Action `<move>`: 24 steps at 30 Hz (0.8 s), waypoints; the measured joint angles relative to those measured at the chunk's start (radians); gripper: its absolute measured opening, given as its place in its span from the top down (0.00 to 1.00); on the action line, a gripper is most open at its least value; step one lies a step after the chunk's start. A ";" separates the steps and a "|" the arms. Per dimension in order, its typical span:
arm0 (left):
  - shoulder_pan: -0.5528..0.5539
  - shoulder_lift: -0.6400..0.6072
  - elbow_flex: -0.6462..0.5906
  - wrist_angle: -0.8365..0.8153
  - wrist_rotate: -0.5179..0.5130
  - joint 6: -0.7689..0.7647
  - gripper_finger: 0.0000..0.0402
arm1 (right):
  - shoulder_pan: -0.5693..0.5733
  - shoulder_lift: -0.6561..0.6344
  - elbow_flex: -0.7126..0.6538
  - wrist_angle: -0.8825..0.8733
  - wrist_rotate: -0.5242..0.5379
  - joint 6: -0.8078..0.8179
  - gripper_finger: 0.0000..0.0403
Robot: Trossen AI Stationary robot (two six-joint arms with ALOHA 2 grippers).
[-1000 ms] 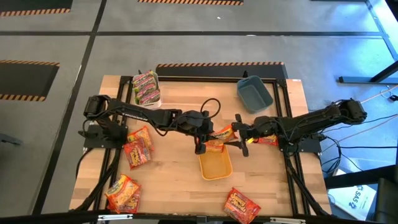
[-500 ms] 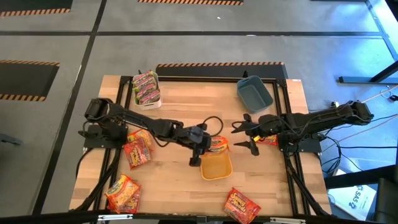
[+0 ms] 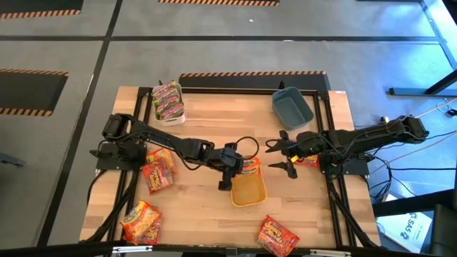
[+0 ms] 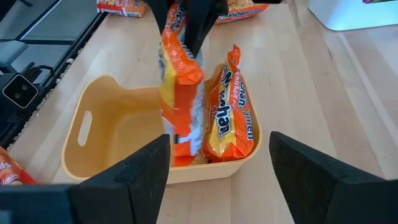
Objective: Sort Maruchan noodles
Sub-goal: Put the top right orange noodle pack into the yellow bin
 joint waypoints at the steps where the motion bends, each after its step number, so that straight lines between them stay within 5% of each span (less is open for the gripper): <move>1: 0.000 0.000 0.000 0.001 -0.011 0.000 0.90 | 0.000 0.000 0.000 0.000 0.000 0.000 0.36; 19: -0.001 0.100 -0.004 0.024 -0.015 0.011 0.90 | 0.000 0.034 -0.001 0.023 -0.002 0.000 0.36; 24: 0.003 0.112 -0.004 0.013 -0.023 0.009 0.80 | 0.000 0.073 -0.001 0.049 -0.002 -0.001 0.36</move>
